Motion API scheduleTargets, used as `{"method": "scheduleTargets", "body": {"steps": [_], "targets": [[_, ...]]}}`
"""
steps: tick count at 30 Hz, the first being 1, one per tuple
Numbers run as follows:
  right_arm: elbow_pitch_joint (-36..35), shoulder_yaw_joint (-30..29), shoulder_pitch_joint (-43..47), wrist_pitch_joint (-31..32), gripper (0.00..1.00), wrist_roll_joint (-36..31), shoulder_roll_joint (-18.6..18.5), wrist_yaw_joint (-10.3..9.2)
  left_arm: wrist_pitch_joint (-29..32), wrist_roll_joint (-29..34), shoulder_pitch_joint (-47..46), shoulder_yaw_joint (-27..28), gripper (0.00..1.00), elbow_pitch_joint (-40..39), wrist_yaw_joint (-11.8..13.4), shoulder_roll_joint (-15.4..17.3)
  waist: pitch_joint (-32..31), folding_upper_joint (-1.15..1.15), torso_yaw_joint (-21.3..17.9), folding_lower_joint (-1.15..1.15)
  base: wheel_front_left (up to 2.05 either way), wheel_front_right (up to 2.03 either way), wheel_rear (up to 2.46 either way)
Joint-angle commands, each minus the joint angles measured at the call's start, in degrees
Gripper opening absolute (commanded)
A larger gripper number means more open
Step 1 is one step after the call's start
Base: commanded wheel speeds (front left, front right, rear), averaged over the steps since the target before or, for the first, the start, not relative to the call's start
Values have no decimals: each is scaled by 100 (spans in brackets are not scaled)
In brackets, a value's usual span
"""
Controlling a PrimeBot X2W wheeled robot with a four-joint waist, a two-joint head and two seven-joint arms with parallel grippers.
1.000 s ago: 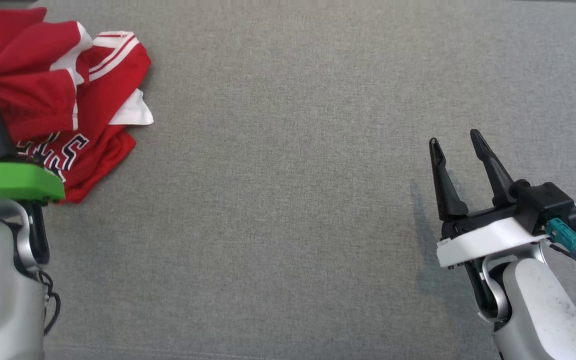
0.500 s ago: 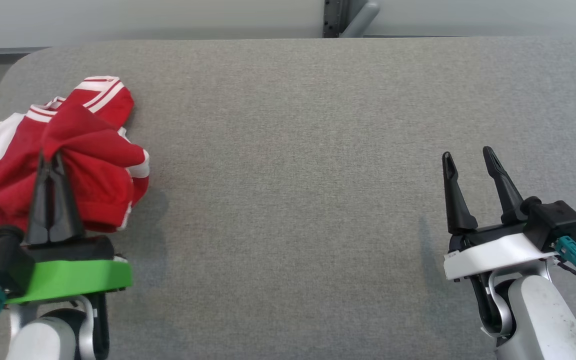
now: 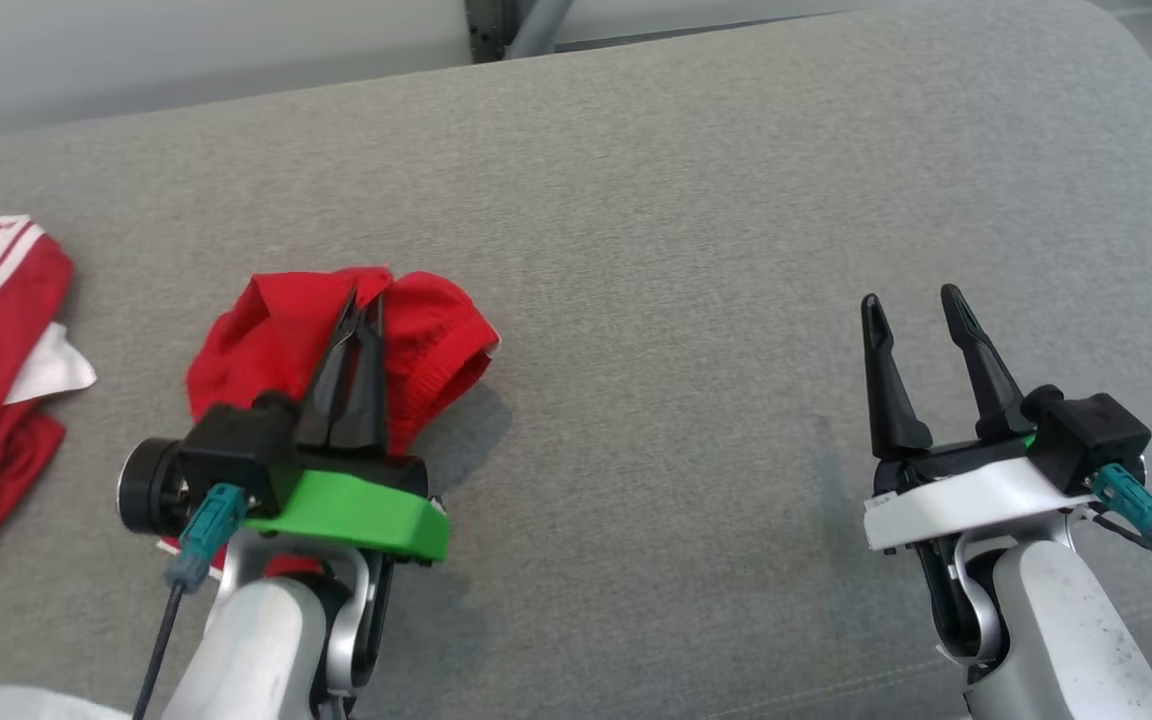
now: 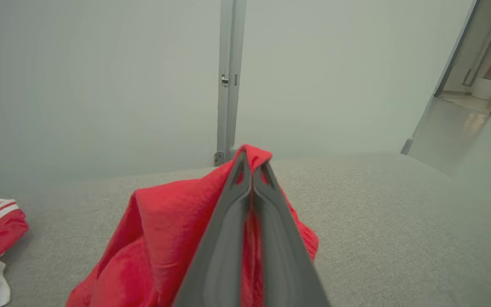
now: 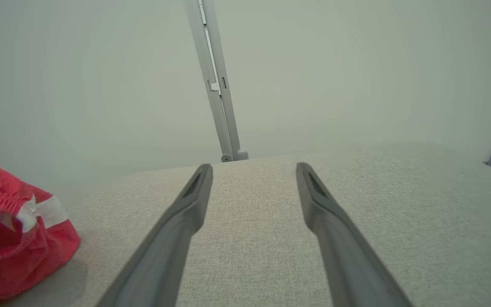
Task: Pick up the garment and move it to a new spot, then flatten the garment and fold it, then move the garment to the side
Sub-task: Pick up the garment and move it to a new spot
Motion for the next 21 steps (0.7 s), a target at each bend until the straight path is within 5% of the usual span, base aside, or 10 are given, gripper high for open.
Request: {"method": "scheduleTargets", "body": {"steps": [1,9,18,19,20,21], "targets": [[26,3,-85,-24,100,44,13,-2,-7,-3,-206,-30,0,118,-59,-30,364,0,-747,0,0,0,0],[26,-96,-151,-38,100,239,62,-2,23,45,-1140,-571,0,822,-489,-339,767,0,-1547,0,0,0,0],[-35,-30,-222,-34,100,560,73,-2,90,-110,-1641,-810,0,1771,-655,-484,1104,0,-1797,0,0,0,0],[-27,-31,-220,-33,100,584,71,-2,61,-141,-1684,-838,6,2013,-672,-502,1137,0,-1751,0,0,0,0],[-16,-36,-225,-33,100,589,69,-2,74,-162,-1687,-856,38,2125,-661,-511,1141,0,-1712,0,0,0,0],[-6,-42,-233,-33,100,578,69,-2,51,-186,-1697,-873,100,2209,-674,-524,1134,0,-1666,0,0,0,0]]}}
